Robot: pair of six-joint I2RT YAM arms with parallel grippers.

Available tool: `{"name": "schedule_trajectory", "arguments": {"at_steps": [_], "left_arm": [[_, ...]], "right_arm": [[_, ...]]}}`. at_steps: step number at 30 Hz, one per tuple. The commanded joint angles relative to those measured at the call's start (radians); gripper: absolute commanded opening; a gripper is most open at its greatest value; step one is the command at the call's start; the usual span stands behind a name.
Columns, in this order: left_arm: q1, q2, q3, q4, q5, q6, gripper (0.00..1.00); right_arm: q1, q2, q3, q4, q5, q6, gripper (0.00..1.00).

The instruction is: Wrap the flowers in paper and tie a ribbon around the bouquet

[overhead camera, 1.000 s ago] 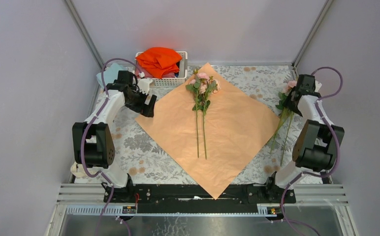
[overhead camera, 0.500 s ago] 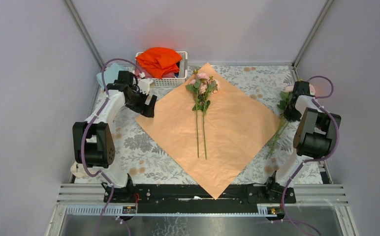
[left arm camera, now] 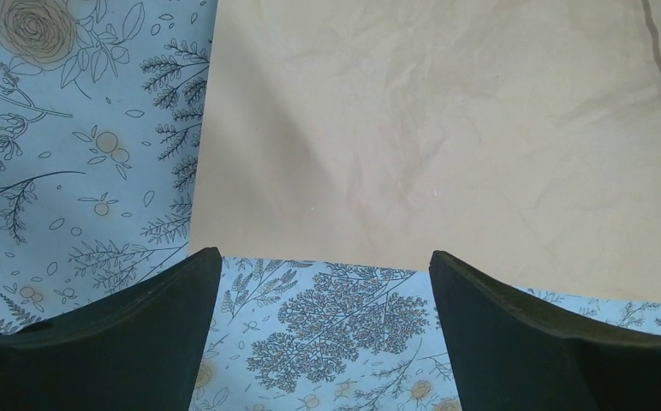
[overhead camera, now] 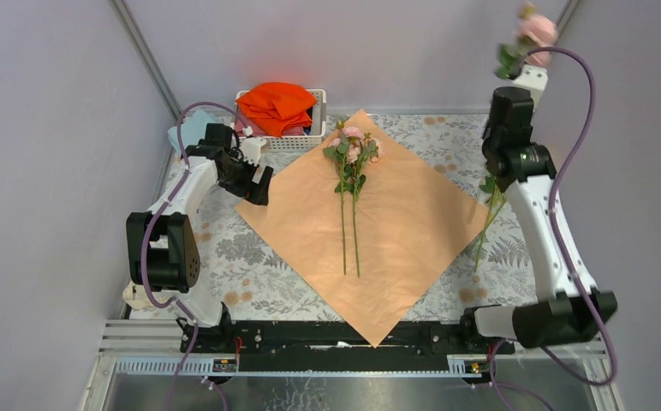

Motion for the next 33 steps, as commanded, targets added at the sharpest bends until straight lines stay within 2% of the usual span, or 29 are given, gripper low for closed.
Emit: {"name": "schedule_trajectory", "arguments": {"at_steps": [1, 3, 7, 10, 15, 21, 22, 23, 26, 27, 29, 33], "left_arm": [[0.002, -0.002, 0.018, -0.017, 0.018, 0.007, 0.99], [0.003, -0.004, 0.018, -0.017, 0.013, 0.006, 0.99], [0.003, -0.011, 0.016, -0.025, 0.005, 0.007, 0.99], [0.002, -0.017, 0.008, -0.025, -0.001, 0.006, 0.99], [0.003, -0.025, -0.004, -0.025, -0.012, 0.008, 0.99], [0.003, -0.025, -0.006, -0.025, -0.008, 0.009, 0.99], [0.003, -0.025, -0.005, -0.025, -0.008, 0.009, 0.99], [0.003, -0.023, -0.006, -0.025, -0.009, 0.009, 0.99], [0.003, -0.025, -0.007, -0.025, -0.010, 0.010, 0.99], [0.003, -0.026, -0.008, -0.025, -0.011, 0.010, 0.99], [0.003, -0.024, -0.008, -0.025, -0.009, 0.011, 0.99], [0.002, -0.023, -0.008, -0.025, -0.007, 0.013, 0.99]], "right_arm": [[0.190, -0.122, 0.073, 0.059, -0.210, 0.083, 0.00], [0.260, -0.096, 0.042, 0.114, -0.408, 0.183, 0.00], [0.442, 0.103, 0.038, 0.165, -0.504, 0.279, 0.00], [0.509, 0.303, 0.085, 0.186, -0.571, 0.354, 0.00], [0.565, 0.597, 0.267, 0.106, -0.587, 0.375, 0.00], [0.564, 0.727, 0.302, 0.083, -0.525, 0.376, 0.00], [0.565, 0.735, 0.304, 0.072, -0.525, 0.379, 0.03], [0.564, 0.738, 0.309, 0.058, -0.522, 0.379, 0.12], [0.562, 0.713, 0.349, -0.025, -0.498, 0.358, 0.56], [0.561, 0.687, 0.361, -0.054, -0.478, 0.343, 0.63], [0.553, 0.613, 0.372, -0.099, -0.420, 0.304, 0.73], [0.437, 0.426, 0.299, -0.154, -0.329, 0.219, 0.79]]}}
